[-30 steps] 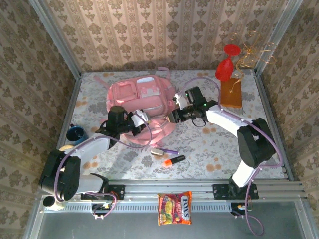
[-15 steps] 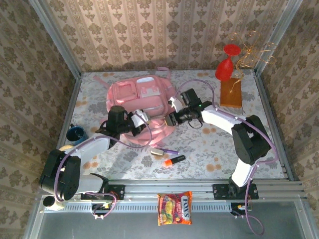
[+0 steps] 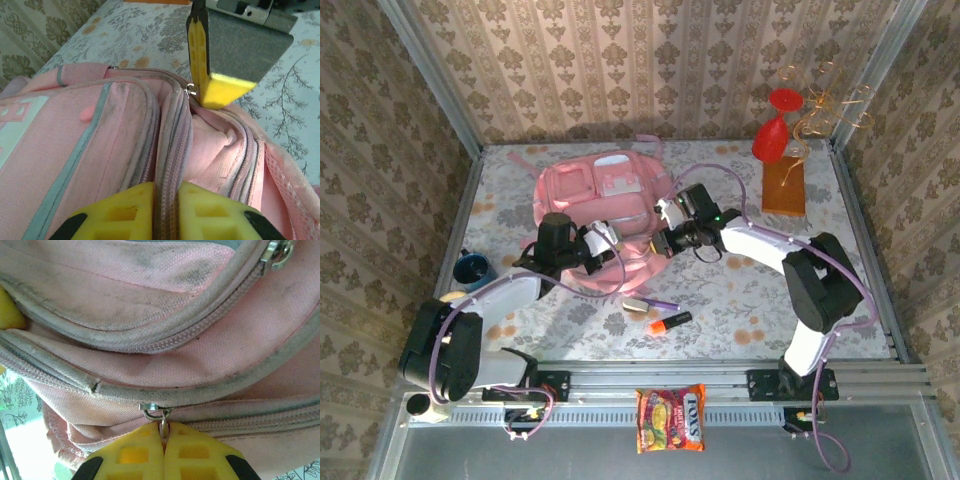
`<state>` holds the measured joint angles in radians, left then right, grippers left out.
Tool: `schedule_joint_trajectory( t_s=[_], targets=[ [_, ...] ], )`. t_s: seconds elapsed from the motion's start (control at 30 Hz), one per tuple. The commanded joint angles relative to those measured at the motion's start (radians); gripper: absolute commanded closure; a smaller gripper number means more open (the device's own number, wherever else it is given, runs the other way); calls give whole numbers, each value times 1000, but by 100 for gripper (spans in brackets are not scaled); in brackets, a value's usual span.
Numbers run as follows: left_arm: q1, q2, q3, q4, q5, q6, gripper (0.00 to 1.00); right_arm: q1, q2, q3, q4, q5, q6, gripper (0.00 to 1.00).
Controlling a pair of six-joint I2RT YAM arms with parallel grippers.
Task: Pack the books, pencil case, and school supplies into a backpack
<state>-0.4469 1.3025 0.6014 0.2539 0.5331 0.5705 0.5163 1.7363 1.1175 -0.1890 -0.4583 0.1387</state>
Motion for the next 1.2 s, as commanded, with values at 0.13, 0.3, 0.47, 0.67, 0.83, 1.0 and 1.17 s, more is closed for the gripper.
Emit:
schedule_joint_trajectory(
  t_s=[0.13,0.3,0.47,0.67,0.83,1.0,1.17],
  targets=[
    [-104,-34,101,-115,-79,97,44,25,-121,-55,43,-17,64,100],
    [-159,13,158,-159,-94,113,39,51,-155,-54,53,-25,72,100],
    [-172,78,205,-234,-113,147,44,66,-184,-71,103,-51,102,100],
    [-122,107,183,-211,-84,142,48,79,-190,-86,145,-63,116,100],
    [-96,134,190,-217,-90,154,64,82,-187,-85,180,-73,135,100],
    [-55,116,193,-197,-57,157,94,80,-160,-51,74,34,107,100],
    [-16,73,150,-105,13,141,100,56,-71,24,-116,223,93,100]
  ],
)
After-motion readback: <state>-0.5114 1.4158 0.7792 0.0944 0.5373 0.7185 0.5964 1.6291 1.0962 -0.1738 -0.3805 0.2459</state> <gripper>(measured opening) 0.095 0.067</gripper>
